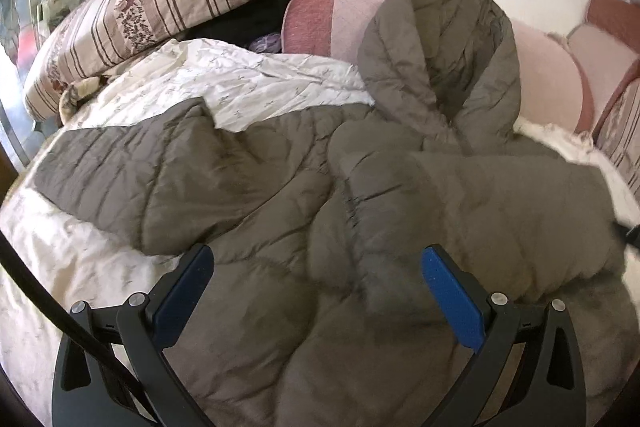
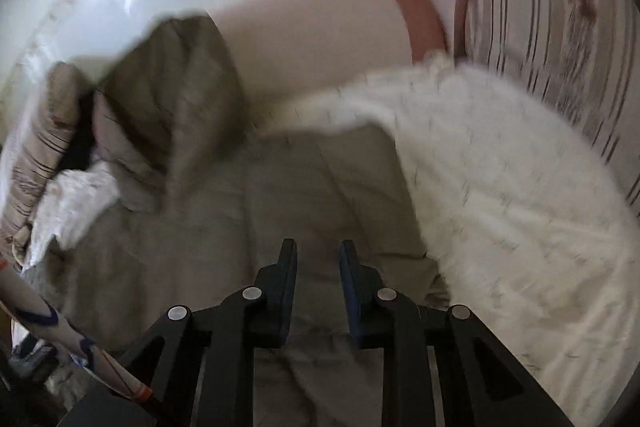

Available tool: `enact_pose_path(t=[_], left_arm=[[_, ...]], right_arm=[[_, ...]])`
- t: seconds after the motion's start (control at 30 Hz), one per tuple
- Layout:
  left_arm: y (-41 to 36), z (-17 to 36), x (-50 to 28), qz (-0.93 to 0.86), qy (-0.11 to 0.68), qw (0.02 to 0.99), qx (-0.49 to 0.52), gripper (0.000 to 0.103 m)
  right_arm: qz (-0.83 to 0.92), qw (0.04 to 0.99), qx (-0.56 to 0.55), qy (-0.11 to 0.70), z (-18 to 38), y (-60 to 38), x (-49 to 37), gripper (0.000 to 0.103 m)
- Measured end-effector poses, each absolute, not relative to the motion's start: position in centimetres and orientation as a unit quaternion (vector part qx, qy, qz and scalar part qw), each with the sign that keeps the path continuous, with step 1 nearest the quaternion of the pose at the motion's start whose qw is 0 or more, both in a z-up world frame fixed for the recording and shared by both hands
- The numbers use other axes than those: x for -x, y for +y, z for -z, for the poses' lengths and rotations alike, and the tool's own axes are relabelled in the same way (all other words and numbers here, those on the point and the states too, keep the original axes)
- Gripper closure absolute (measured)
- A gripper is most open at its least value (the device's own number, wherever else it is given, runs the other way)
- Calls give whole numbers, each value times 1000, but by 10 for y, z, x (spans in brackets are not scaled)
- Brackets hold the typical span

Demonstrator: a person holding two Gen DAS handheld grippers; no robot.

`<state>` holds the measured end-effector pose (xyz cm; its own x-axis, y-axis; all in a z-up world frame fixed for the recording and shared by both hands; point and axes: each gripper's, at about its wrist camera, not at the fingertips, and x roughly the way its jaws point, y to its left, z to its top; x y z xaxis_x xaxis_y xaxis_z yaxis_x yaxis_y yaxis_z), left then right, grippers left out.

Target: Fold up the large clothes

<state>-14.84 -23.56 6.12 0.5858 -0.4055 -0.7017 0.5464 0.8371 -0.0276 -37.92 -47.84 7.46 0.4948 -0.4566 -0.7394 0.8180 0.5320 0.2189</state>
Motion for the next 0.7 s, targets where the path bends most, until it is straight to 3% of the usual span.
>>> enact_pose_path(t=[0.1, 0.3, 0.5, 0.7], left_arm=[[-254, -55, 144, 288, 383, 872, -100, 0], [-271, -21, 128, 266, 432, 851, -132, 0], [-263, -31, 134, 273, 416, 858, -127, 0], [-253, -42, 139, 274, 406, 865, -111, 0]], right_arm=[[395, 784, -325, 351, -47, -498, 369, 80], [411, 771, -283, 395, -25, -490, 353, 80], [433, 785, -255, 362, -52, -470, 356, 80], [342, 843, -236, 342, -62, -424, 327, 79]])
